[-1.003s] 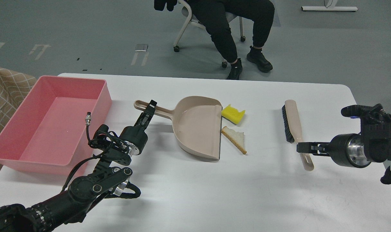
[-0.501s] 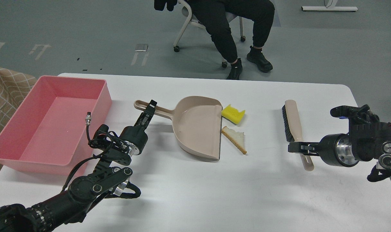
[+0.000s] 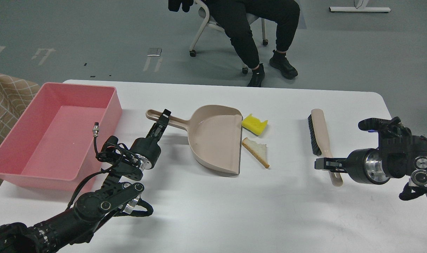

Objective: Sweep and dump garbage into bin
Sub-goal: 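Grasp the brush handle with the right gripper and lift it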

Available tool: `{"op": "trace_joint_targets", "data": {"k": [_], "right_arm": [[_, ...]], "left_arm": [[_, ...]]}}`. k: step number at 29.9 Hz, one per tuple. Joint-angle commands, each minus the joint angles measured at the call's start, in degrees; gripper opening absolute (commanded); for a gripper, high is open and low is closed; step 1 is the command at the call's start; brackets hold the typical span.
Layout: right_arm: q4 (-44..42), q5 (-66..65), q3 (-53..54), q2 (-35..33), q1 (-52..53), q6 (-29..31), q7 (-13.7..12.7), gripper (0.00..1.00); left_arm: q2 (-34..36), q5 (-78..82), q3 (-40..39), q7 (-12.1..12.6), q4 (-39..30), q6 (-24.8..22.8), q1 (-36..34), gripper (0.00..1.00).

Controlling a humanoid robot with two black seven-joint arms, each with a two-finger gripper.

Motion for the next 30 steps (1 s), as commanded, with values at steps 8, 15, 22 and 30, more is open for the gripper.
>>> {"op": "trace_joint_targets", "data": {"k": [8,15,22,30], "right_arm": [[-0.2,1.5,-0.2,0.0,-0.1,0.0,0.0,0.26],[0.0,5.5,-2.0,0.0,0.7,0.0,0.0,0.05],[1.0,5.6,-1.7,-0.2,1.3,0.0,0.0,0.00],[1.4,7.8,-1.7,0.3,2.7,0.0,0.0,0.00]], "left_arm": [[0.0,0.0,0.0,0.1,0.0,0.0,0.0,0.00],[0.0,0.0,0.0,0.0,0.0,0.0,0.0,0.00],[0.1,0.0,0.0,0.1,0.0,0.0,0.0,0.00],[0.1,-0.1,0.0,0.0,0.0,0.0,-0.1,0.00]]}}
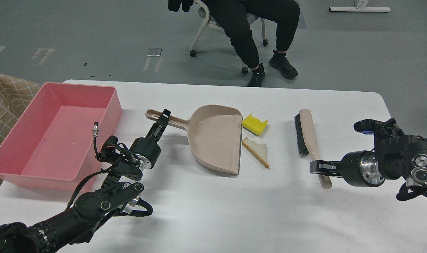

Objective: Sweep and dump garbage into bin
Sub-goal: 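Grasp the brush handle with the right gripper and lift it, then sweep the yellow sponge and wooden stick into the dustpan with the brush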

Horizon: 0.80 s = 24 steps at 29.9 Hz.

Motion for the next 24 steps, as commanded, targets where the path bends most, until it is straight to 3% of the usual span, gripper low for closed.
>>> {"op": "trace_joint_targets", "data": {"k": [1,24], "right_arm": [[0.0,1.3,-0.3,0.6,1.0,0.0,0.0,0.00],[-0.4,2.6,-0.8,5.7,0.3,0.0,0.0,0.00]], "left_arm": [[0.0,0.0,0.0,-0.1,0.0,0.0,0.0,0.00],[0.5,0.0,-0.1,-0.4,-0.1,0.0,-0.2,0.00]]}}
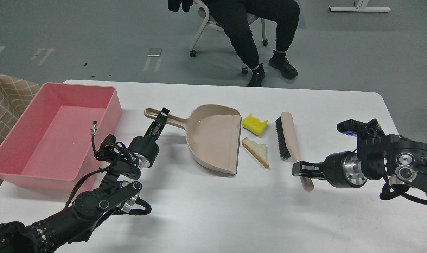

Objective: Sweep and dump garbage into bin
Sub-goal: 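Sweep the yellow sponge and wooden stick into the dustpan with the brush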

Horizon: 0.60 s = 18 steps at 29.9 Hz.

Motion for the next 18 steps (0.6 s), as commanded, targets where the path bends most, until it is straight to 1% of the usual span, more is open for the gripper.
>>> {"op": "trace_joint_targets", "data": {"k": [1,16,18], "right_arm": [[-0.3,0.0,0.0,0.5,-0.2,0.0,0.0,0.00],[-2.5,-0.2,-0.9,7.5,-0.2,0.0,0.0,0.00],[-3.0,-0.4,-0.9,9.2,-0.1,0.0,0.0,0.00]], "left_arm": [[0.0,0.0,0.0,0.0,0.0,0.0,0.0,0.00],[0.3,-0.3,0.0,0.0,-0.2,0.0,0.0,0.00],[0.2,-0.3,0.0,0.0,-0.3,0.0,0.0,0.00]]}}
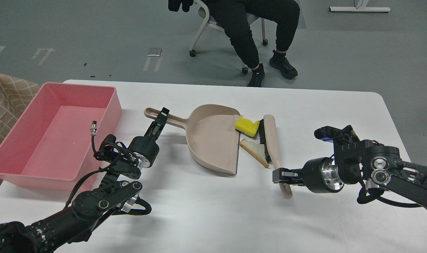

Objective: Sweep and dump garbage into bin
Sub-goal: 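Sweep the yellow sponge and wooden stick into the dustpan with the brush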

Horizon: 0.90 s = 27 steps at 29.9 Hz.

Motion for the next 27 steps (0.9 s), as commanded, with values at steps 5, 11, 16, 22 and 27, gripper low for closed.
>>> {"op": "trace_joint_targets", "data": {"k": [5,11,16,22,27], "right_arm": [[-1.7,-0.2,0.1,4.5,0.2,0.0,0.0,0.00],[-2.9,0.0,0.4,7.2,0.1,0.0,0.0,0.00],[-3.6,0.0,0.5,9.6,0.1,0.0,0.0,0.00],[-5.2,-0.1,0.7,13.1,0.4,0.0,0.0,0.00],[-5.9,-0.2,0.7,14.1,0.7,0.0,0.0,0.00]], "left_arm": [[0.1,-0.1,0.0,0.0,-0.1,0.0,0.0,0.00],[0.1,-0.1,-0.1,0.0,-0.1,0.0,0.0,0.00],[0.1,-0.3,-0.1,0.0,-0.1,0.0,-0.1,0.00],[0.0,-0.4,-0.2,0.0,-0.1,0.0,-0.1,0.00],[0.1,-0.4,-0.3,-0.2,-0.1,0.0,-0.1,0.00]]}}
